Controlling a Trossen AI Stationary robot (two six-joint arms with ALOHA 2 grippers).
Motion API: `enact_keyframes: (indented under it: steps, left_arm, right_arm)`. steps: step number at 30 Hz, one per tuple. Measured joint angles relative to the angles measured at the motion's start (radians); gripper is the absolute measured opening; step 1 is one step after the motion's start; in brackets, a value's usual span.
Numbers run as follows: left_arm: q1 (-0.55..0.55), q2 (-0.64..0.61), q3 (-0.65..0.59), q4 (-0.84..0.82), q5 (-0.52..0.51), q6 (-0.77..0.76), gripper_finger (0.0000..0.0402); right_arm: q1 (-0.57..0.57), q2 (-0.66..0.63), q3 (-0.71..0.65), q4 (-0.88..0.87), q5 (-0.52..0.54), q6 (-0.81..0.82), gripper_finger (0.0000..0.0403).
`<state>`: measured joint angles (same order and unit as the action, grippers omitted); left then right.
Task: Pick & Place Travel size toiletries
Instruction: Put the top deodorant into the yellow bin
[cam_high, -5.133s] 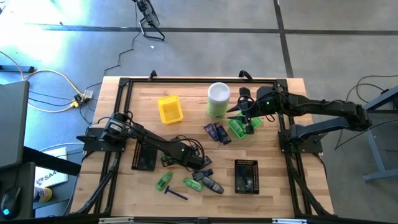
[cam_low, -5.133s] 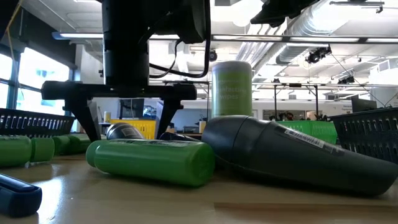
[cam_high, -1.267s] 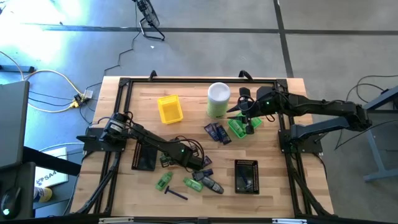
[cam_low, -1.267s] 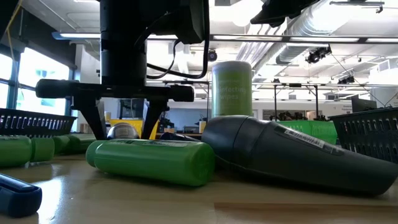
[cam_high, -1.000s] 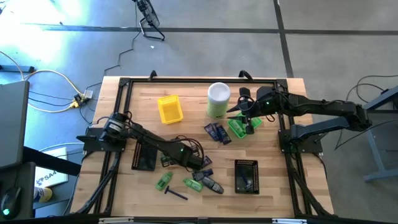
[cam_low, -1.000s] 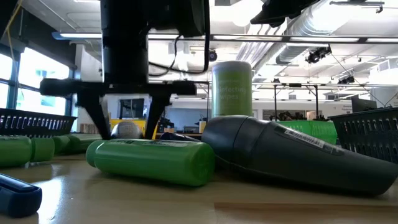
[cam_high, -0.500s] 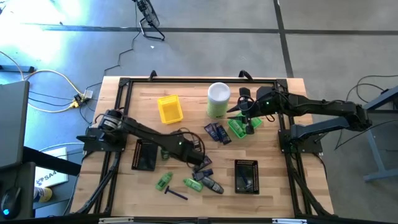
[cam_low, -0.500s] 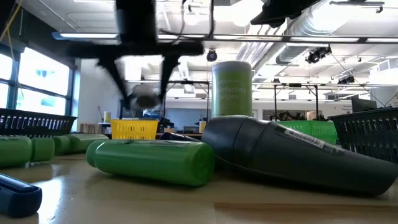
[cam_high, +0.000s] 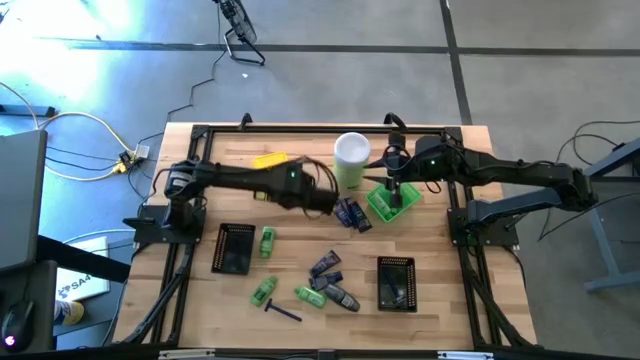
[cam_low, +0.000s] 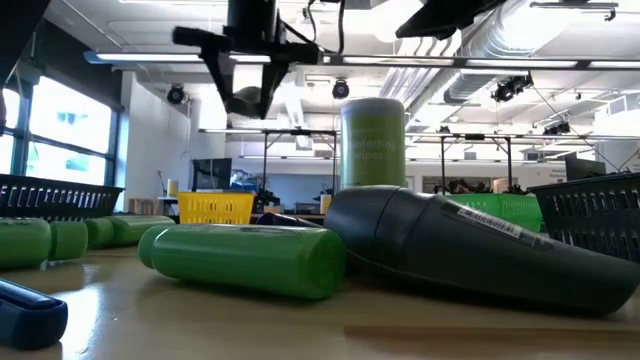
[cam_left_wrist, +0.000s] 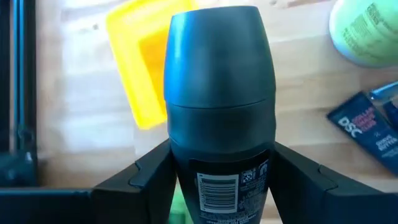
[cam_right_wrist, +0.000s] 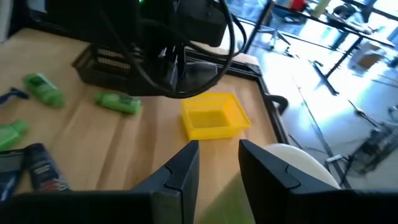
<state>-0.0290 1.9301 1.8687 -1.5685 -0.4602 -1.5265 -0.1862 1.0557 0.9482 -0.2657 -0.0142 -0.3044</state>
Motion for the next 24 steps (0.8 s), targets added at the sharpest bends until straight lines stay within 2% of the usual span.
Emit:
enact_keyframes:
  steps: [10, 24]
  left_arm:
    - [0.144, -0.003, -0.023, -0.003, 0.002, 0.263, 0.0207]
    - [0.297, -0.003, -0.235, 0.002, 0.061, 0.374, 0.0207]
  right_arm:
    - [-0.059, 0.000, 0.000, -0.024, 0.015, 0.083, 0.0105]
    - [-0.129, 0.000, 0.000, -0.022, 0.014, 0.098, 0.0105]
